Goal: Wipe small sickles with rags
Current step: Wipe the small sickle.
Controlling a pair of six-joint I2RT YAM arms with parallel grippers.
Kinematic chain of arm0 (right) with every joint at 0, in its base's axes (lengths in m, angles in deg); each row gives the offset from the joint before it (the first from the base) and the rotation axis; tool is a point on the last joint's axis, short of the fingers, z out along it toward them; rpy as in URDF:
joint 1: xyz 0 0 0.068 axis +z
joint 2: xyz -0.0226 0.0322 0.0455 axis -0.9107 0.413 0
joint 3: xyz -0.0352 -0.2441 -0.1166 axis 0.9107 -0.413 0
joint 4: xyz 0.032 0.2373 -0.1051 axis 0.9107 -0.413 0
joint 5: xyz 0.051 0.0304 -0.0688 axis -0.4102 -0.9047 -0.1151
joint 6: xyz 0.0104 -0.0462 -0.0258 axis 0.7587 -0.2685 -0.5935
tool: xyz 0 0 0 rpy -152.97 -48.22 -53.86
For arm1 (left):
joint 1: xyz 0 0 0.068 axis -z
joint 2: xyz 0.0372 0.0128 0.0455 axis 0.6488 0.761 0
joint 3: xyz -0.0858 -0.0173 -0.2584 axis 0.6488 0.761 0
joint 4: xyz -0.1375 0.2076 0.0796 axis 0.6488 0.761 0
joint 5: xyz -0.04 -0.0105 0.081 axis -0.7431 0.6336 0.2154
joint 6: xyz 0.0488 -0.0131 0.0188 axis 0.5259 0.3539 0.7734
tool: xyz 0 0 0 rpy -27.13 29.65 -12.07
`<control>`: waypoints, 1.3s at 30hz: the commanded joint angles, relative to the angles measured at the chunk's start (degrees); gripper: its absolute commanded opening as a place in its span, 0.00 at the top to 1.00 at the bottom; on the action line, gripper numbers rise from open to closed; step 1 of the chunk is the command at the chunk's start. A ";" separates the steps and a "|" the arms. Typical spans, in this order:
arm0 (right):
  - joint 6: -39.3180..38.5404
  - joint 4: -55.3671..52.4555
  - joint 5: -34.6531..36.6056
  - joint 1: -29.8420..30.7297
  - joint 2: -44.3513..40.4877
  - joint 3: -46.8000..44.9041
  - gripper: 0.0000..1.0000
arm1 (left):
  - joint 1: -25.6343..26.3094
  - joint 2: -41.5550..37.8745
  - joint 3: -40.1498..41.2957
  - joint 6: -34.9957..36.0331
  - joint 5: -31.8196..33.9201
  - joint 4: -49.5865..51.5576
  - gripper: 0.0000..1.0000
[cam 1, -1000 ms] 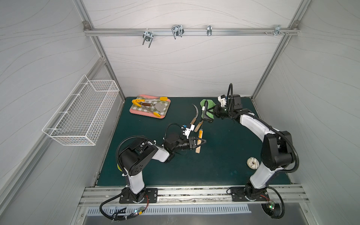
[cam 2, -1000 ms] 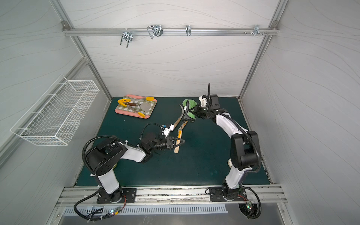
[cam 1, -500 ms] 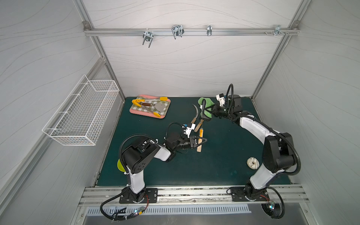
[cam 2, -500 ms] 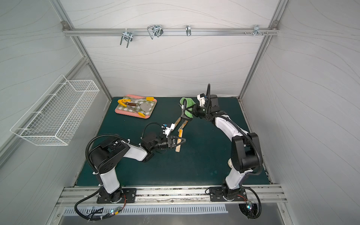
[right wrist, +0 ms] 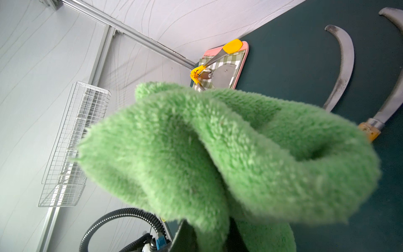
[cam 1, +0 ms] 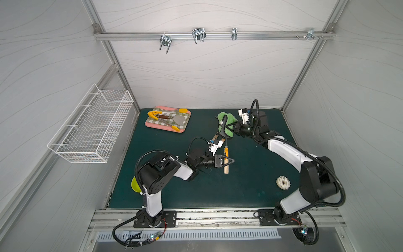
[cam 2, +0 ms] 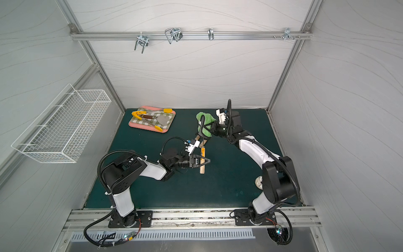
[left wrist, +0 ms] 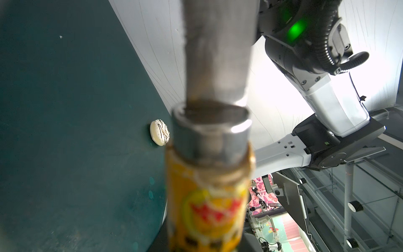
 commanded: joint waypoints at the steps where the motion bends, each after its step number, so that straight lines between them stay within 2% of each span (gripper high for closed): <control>1: 0.45 -2.86 -6.98 3.81 -4.87 -3.14 0.92 | -2.73 1.55 -3.64 -1.58 1.04 -0.13 1.00; 17: -2.05 -10.50 -0.99 7.34 -15.54 -10.25 0.92 | -6.18 4.94 -7.27 -1.82 0.30 0.75 1.00; 21: -2.55 -12.17 3.22 7.10 -16.06 -10.41 0.94 | -6.55 6.86 -8.14 -3.61 1.92 -1.92 1.00; 31: -1.51 -11.45 10.07 0.43 -6.83 -4.45 0.95 | -6.56 4.79 -4.70 -3.60 6.71 -4.37 1.00; 39: -3.24 -10.23 8.65 -4.54 2.43 4.01 0.95 | -7.14 3.03 -3.57 -1.02 7.87 -0.80 1.00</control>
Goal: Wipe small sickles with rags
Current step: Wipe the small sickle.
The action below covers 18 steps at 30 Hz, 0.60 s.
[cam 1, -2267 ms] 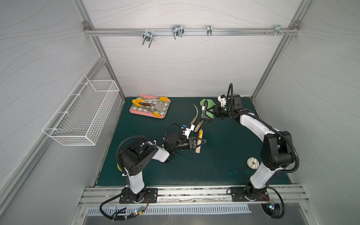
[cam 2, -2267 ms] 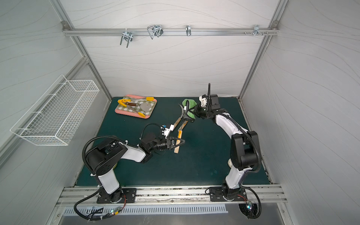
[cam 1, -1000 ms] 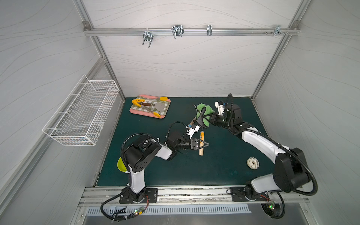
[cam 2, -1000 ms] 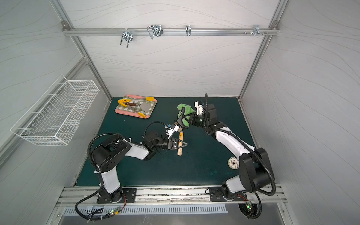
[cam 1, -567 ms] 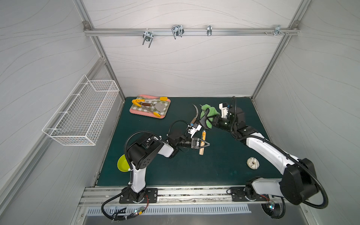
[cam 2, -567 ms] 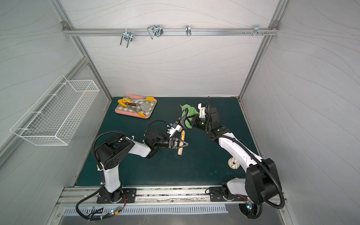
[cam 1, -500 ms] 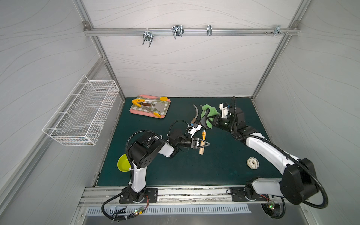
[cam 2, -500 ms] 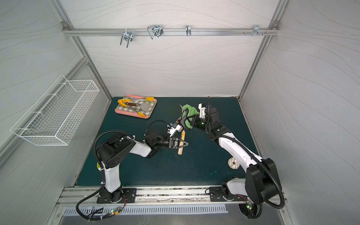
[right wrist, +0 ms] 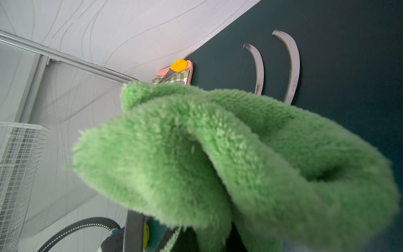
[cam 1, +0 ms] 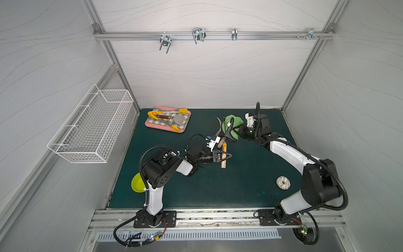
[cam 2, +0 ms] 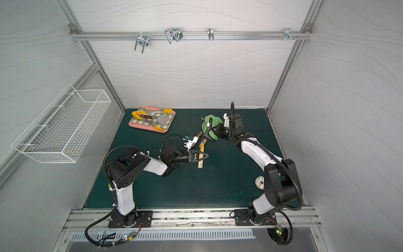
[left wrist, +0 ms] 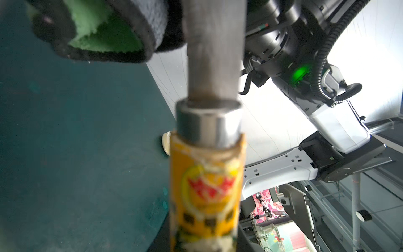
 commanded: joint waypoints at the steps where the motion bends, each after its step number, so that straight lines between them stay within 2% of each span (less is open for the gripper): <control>1: -1.55 -3.34 -3.56 -1.85 2.24 4.35 0.95 | -2.65 -1.25 -0.11 -1.08 8.30 -0.55 1.00; 6: -2.64 -3.55 -6.22 -3.52 8.00 10.51 0.95 | -2.89 -0.44 -0.11 -2.52 7.86 -2.64 1.00; 10: -2.58 -1.81 -11.48 -3.53 12.35 14.73 0.95 | -2.98 0.09 -0.26 -2.76 7.78 -2.75 1.00; 18: -5.81 -6.37 -10.03 -3.39 17.91 20.43 0.95 | -3.00 0.10 -0.97 -3.26 6.36 -4.11 1.00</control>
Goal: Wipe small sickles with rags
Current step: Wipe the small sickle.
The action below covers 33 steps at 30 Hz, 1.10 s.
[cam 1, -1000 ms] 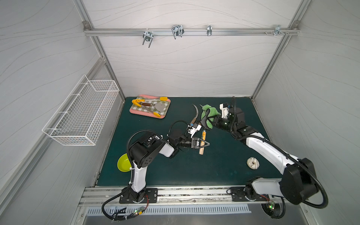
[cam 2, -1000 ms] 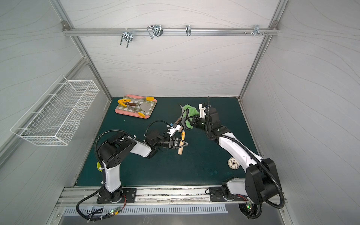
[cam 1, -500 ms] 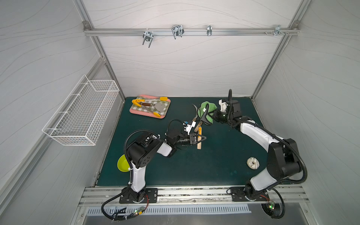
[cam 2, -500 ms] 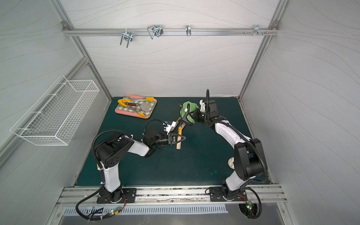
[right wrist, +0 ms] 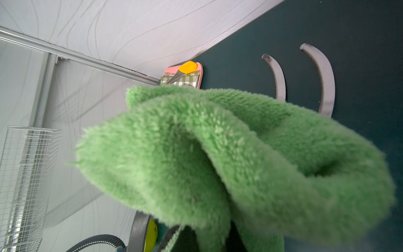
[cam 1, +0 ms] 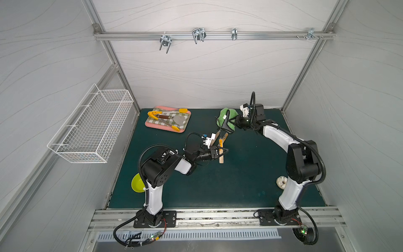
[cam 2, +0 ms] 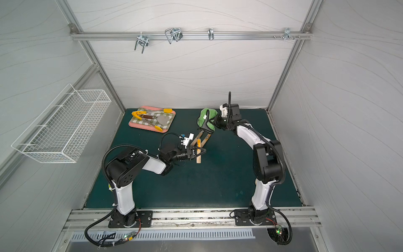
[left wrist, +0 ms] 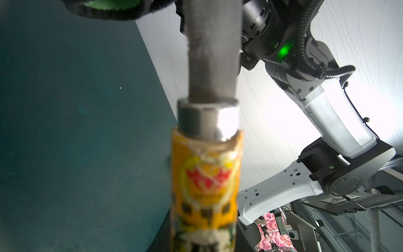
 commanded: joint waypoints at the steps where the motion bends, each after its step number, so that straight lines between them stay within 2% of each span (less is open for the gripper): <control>1: -2.79 -2.20 -1.68 -0.38 0.65 1.59 0.95 | -0.91 -0.47 -1.02 -1.23 1.09 -4.22 1.00; 7: -4.46 -1.63 -2.71 0.04 -2.29 -4.06 0.95 | -0.90 -2.35 -2.78 -1.87 -1.63 -4.17 1.00; 13: -2.86 1.09 -3.37 -0.01 -1.95 -6.30 0.95 | 0.43 -4.77 -3.32 -3.34 -2.76 -4.22 1.00; 21: -0.64 1.83 -4.32 -0.11 -2.44 -3.49 0.95 | 2.18 -7.65 -0.25 -2.27 -0.39 -2.42 1.00; 33: -2.23 -1.43 -4.85 -0.34 -2.81 4.72 0.95 | 1.70 -4.60 -2.20 -1.02 -1.01 0.23 1.00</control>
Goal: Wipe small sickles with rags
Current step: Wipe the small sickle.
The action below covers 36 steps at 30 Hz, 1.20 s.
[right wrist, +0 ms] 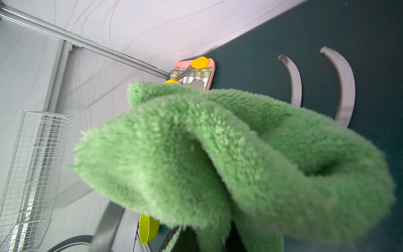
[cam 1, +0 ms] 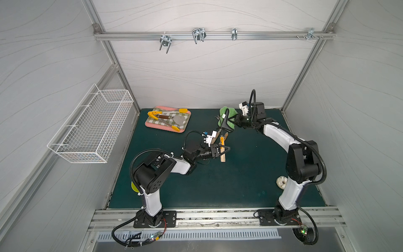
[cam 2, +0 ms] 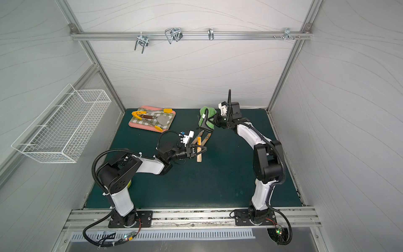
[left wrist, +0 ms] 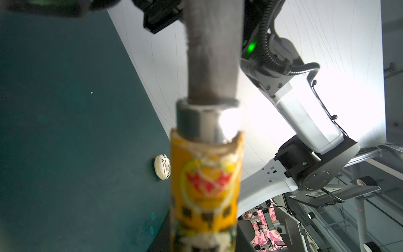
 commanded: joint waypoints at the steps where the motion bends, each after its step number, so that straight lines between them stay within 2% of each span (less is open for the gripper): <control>1: -0.18 -0.37 -2.19 -0.21 -1.61 2.76 0.95 | -0.26 1.33 -2.03 0.52 -0.59 -2.43 1.00; 7: 1.22 2.74 -8.66 0.84 -0.66 3.53 0.95 | -0.32 2.55 -3.43 0.52 -1.20 -2.18 1.00; 18: 6.85 11.84 -15.35 3.07 -5.27 -5.61 0.94 | -0.98 3.44 -5.21 1.38 -2.35 -0.56 1.00; 29: 0.00 5.29 -13.17 7.94 -15.88 -13.70 0.94 | -3.27 5.91 -7.16 2.17 -4.52 1.34 1.00; 36: -6.89 -5.34 -6.67 6.33 -24.49 -17.70 0.94 | -5.01 6.30 -8.44 1.09 -5.59 0.44 1.00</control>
